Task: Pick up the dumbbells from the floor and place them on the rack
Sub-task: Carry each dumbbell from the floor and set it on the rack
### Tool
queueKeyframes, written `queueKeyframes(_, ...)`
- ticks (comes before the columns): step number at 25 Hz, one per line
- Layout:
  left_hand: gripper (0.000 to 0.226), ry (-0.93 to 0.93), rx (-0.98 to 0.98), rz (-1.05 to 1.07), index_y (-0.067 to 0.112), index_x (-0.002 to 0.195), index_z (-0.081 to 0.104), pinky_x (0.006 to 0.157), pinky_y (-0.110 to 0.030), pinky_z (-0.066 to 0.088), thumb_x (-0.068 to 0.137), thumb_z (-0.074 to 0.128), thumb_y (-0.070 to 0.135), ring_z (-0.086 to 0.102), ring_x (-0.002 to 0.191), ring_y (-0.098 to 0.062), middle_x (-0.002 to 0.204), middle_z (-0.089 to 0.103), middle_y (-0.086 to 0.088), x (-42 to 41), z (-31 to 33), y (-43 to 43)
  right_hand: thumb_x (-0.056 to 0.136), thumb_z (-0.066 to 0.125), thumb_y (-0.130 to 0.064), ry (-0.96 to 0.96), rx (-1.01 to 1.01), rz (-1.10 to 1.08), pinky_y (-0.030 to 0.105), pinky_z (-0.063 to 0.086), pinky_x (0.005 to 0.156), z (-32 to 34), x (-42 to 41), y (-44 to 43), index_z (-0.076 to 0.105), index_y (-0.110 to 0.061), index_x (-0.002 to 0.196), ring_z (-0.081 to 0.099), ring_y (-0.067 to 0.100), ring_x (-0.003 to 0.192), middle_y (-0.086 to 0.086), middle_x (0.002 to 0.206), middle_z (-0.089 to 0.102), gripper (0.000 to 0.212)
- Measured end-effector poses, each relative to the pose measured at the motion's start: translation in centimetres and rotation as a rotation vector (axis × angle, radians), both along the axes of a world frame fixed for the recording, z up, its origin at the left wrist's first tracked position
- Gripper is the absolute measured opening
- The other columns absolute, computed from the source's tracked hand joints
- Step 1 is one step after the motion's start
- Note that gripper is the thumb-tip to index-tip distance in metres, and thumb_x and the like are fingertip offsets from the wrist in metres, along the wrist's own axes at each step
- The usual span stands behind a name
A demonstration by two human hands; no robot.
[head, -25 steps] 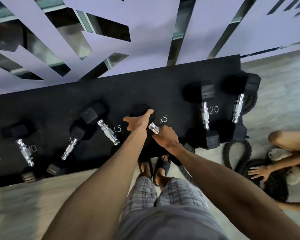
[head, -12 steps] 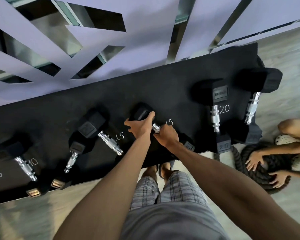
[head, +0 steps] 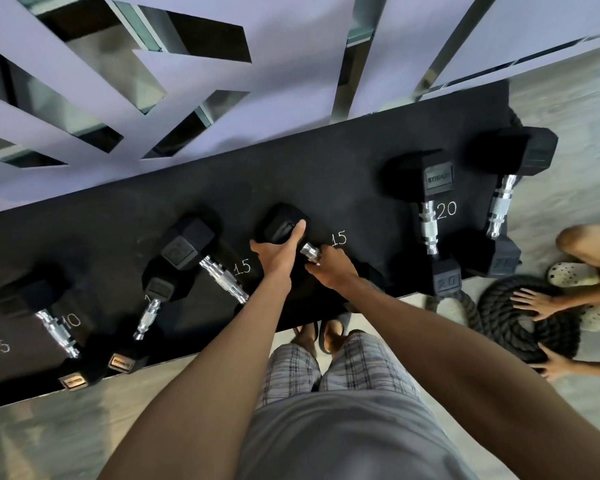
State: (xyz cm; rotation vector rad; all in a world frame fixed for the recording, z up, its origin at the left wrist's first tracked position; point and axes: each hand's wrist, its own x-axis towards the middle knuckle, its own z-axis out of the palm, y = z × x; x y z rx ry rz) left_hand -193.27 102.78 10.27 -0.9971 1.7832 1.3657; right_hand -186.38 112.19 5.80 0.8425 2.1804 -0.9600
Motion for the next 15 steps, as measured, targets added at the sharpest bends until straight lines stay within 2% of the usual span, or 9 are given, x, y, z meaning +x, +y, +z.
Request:
queueKeyframes(1,0.124,-0.046,0.019,0.016,0.014,0.154,0.007,0.105,-0.044,0.048,0.064,0.084,0.053,0.049,0.130,-0.030,0.148,0.039,-0.011,0.3,0.3,0.0,0.084,0.066,-0.030,-0.008,-0.017,0.026,0.037,0.052,0.075,0.3,0.1,0.2,0.059,-0.009,0.112,0.066,0.033,0.097,0.013,0.106,0.068,0.035)
queueKeyframes(3,0.106,-0.166,0.080,-0.006,0.006,0.148,0.023,0.090,-0.045,0.056,0.071,0.080,0.050,0.057,0.118,-0.032,0.138,0.048,-0.014,1.4,0.8,0.6,0.085,0.063,-0.029,-0.001,-0.012,0.079,0.038,0.051,0.081,1.1,0.6,0.8,0.057,-0.009,0.115,0.064,0.035,0.103,0.014,0.111,0.068,0.037)
queueKeyframes(5,0.071,-0.239,0.078,-0.168,0.003,0.133,0.047,0.078,-0.045,0.059,0.081,0.074,0.042,0.064,0.099,-0.032,0.119,0.059,-0.016,3.1,1.2,1.6,0.086,0.059,-0.033,0.027,-0.001,0.092,0.039,0.053,0.086,2.1,1.4,1.6,0.059,-0.012,0.116,0.064,0.035,0.106,0.014,0.112,0.068,0.037)
queueKeyframes(7,0.045,-0.225,0.012,-0.378,0.000,0.119,0.060,0.067,-0.042,0.058,0.087,0.067,0.031,0.065,0.078,-0.029,0.098,0.065,-0.015,4.5,1.3,2.7,0.088,0.057,-0.033,0.066,0.016,0.053,0.038,0.052,0.088,3.1,2.7,2.7,0.061,-0.014,0.118,0.063,0.034,0.107,0.014,0.113,0.068,0.036)
queueKeyframes(10,0.034,-0.179,-0.057,-0.613,-0.001,0.111,0.062,0.057,-0.035,0.055,0.089,0.057,0.025,0.062,0.059,-0.025,0.089,0.069,-0.015,5.2,1.9,4.4,0.091,0.056,-0.024,0.125,0.036,-0.021,0.035,0.050,0.091,4.5,4.9,4.9,0.063,-0.010,0.118,0.062,0.032,0.110,0.012,0.115,0.069,0.031)
queueKeyframes(13,0.024,-0.110,-0.031,-0.732,0.001,0.098,0.060,0.058,-0.033,0.054,0.093,0.051,0.023,0.062,0.056,-0.024,0.078,0.068,-0.014,5.9,3.3,7.3,0.089,0.055,-0.021,0.156,0.072,-0.083,0.037,0.051,0.089,5.6,7.2,7.5,0.066,-0.010,0.106,0.064,0.033,0.105,0.013,0.108,0.072,0.023)
queueKeyframes(15,0.025,-0.075,-0.012,-0.800,0.001,0.097,0.061,0.057,-0.032,0.053,0.092,0.051,0.023,0.063,0.056,-0.024,0.074,0.067,-0.011,6.5,3.6,9.7,0.089,0.053,-0.021,0.158,0.092,-0.100,0.038,0.052,0.087,6.3,8.3,9.4,0.067,-0.012,0.103,0.065,0.033,0.103,0.012,0.106,0.073,0.022)
